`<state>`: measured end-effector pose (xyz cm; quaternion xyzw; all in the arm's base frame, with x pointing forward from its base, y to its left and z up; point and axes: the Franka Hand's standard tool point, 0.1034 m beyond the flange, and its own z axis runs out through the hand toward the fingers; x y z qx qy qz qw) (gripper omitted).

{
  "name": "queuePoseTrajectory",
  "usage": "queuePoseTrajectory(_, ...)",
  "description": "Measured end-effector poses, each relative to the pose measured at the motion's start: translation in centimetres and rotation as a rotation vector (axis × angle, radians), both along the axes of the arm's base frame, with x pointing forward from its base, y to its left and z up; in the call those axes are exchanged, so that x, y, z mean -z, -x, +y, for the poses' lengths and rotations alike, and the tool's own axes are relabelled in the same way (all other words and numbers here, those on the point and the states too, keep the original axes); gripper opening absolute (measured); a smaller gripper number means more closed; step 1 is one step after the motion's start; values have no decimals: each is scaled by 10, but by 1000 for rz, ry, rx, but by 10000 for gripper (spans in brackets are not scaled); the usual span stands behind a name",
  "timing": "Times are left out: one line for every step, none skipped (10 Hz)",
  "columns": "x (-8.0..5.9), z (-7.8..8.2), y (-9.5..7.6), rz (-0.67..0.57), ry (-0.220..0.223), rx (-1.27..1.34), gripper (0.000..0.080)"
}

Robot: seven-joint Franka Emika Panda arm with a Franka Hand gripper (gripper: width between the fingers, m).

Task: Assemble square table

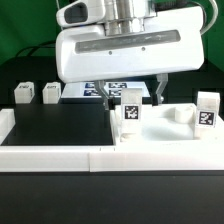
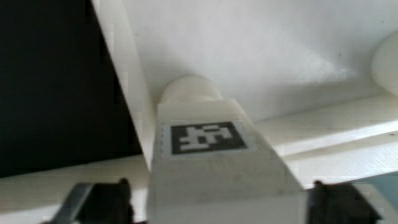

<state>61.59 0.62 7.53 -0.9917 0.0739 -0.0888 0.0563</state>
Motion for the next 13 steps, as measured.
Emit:
queuePoseTrajectory(0,0,0,0,0,0,347)
queuePoseTrajectory(0,-1,0,1,1,2,347)
queuePoseTrajectory(1,-1,0,1,1,2,294)
queuePoseTrajectory(1,-2,0,1,1,2,294)
queuePoseTrajectory(1,-2,0,2,0,7,294)
queuePoseTrajectory(1,-2,0,6,-8,50,294)
queuePoseTrajectory(1,-2,-1,16,-26,158,294)
queuePoseTrajectory(1,-2,-1,26,-43,264,294)
queuePoseTrajectory(1,-1,-1,43,-66,427,294)
queuePoseTrajectory(2,-1,0,63,-110,652,294)
queuePoseTrajectory(2,-1,0,74,-164,835,294)
queuePoseTrajectory(2,-5,0,61,-211,958,294)
queuePoseTrajectory(2,-4,0,68,-218,997,294)
